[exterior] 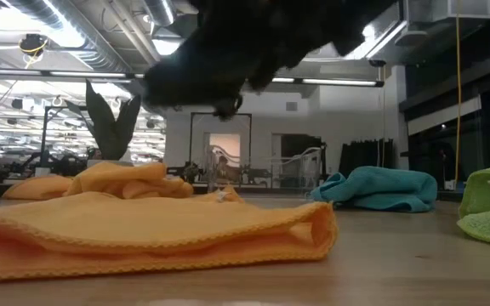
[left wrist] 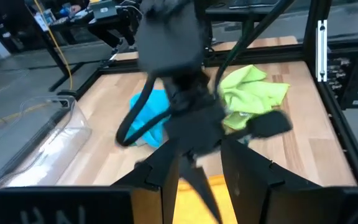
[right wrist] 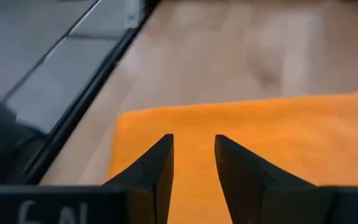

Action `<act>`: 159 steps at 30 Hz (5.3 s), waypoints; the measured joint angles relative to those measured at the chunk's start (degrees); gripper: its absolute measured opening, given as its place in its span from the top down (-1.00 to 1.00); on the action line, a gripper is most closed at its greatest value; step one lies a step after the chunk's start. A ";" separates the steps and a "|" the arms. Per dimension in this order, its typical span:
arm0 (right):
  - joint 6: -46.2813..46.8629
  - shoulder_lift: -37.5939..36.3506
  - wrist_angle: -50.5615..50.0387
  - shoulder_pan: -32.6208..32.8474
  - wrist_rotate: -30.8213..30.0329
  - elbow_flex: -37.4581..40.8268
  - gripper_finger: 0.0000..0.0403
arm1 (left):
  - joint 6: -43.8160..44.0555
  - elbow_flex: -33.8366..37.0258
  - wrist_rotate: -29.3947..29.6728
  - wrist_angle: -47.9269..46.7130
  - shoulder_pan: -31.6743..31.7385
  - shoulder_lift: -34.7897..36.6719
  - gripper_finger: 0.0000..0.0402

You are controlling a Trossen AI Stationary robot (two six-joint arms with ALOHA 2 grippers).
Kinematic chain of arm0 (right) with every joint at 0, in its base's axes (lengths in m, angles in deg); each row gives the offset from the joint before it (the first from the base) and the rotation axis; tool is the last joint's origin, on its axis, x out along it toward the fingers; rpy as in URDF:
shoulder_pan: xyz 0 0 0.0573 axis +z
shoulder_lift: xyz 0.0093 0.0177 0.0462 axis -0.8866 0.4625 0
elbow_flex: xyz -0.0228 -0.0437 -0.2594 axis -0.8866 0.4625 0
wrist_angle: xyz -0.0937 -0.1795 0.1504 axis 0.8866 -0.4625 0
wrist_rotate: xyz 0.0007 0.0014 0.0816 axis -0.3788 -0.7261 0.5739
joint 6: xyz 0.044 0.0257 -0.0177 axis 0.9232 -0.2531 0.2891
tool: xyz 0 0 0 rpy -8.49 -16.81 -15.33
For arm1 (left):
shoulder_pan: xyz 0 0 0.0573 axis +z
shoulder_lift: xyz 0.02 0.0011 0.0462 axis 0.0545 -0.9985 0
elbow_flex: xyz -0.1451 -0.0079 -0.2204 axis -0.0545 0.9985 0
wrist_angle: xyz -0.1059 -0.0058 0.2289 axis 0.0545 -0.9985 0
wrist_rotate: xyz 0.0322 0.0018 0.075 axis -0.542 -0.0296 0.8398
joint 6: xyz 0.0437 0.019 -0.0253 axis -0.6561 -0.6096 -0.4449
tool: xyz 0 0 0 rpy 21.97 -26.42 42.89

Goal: Fold microfiber towels
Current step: Fold the bottom orange microfiber towel

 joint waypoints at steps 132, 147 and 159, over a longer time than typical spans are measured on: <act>7.01 5.38 -18.69 16.41 -17.42 -0.25 -0.26 | 18.01 -0.31 -35.50 8.41 0.36 -33.66 -0.01; 7.91 5.55 -19.07 16.41 -18.34 -0.16 0.34 | 17.89 -0.30 -35.14 4.50 0.11 -33.77 0.26; 9.88 5.55 -19.46 16.51 -19.69 -0.35 0.94 | 19.04 -0.09 -33.71 6.73 0.24 -33.13 0.96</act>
